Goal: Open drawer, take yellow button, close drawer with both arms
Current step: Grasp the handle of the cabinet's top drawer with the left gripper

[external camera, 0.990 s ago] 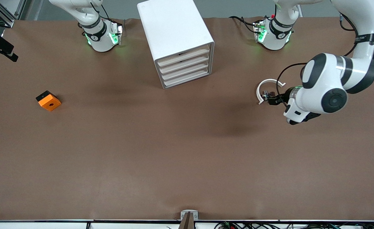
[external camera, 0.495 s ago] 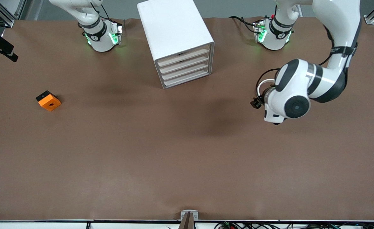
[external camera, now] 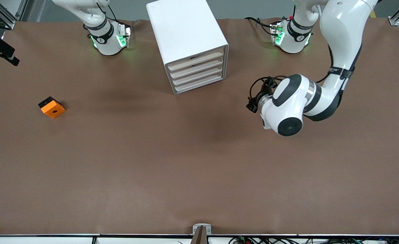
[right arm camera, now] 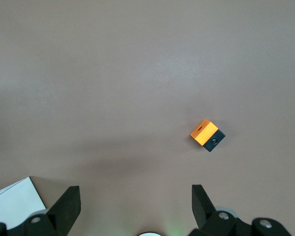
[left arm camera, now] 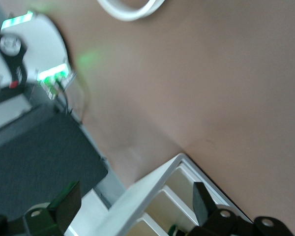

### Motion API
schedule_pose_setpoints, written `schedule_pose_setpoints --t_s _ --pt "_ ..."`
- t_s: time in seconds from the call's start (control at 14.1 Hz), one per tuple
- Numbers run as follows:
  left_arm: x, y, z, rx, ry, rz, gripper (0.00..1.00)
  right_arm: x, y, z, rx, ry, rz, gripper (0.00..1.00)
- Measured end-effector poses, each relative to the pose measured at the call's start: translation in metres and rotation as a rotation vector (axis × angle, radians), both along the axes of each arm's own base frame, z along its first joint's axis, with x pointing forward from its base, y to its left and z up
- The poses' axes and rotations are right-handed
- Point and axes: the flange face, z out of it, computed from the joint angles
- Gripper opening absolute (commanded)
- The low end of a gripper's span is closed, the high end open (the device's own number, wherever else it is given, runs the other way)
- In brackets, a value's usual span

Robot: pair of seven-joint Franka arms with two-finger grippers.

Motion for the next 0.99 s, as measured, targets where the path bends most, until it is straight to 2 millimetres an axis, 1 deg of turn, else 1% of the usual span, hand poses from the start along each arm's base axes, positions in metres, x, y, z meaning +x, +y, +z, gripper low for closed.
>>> schedule_pose_setpoints --t_s 0.21,0.35,0.57,0.71,0.99 --pt "-0.015 -0.022 -0.032 0.087 0.122 0.094 1.0 0.0 0.0 0.0 0.0 0.0 0.0 1.0" --pt "-0.025 -0.035 -0.047 0.147 0.189 0.141 1.0 0.0 0.0 0.0 0.0 0.0 0.0 1.0" --pt "-0.046 -0.06 -0.055 0.22 0.329 0.203 1.0 0.0 0.0 0.002 0.0 -0.008 -0.002 1.0" --pt "-0.056 -0.073 -0.061 0.261 0.409 0.238 1.0 0.0 -0.002 0.005 0.0 -0.015 -0.005 1.0" --pt "-0.068 -0.096 -0.078 0.304 0.528 0.27 1.0 0.0 -0.002 0.006 0.001 -0.017 -0.007 1.0"
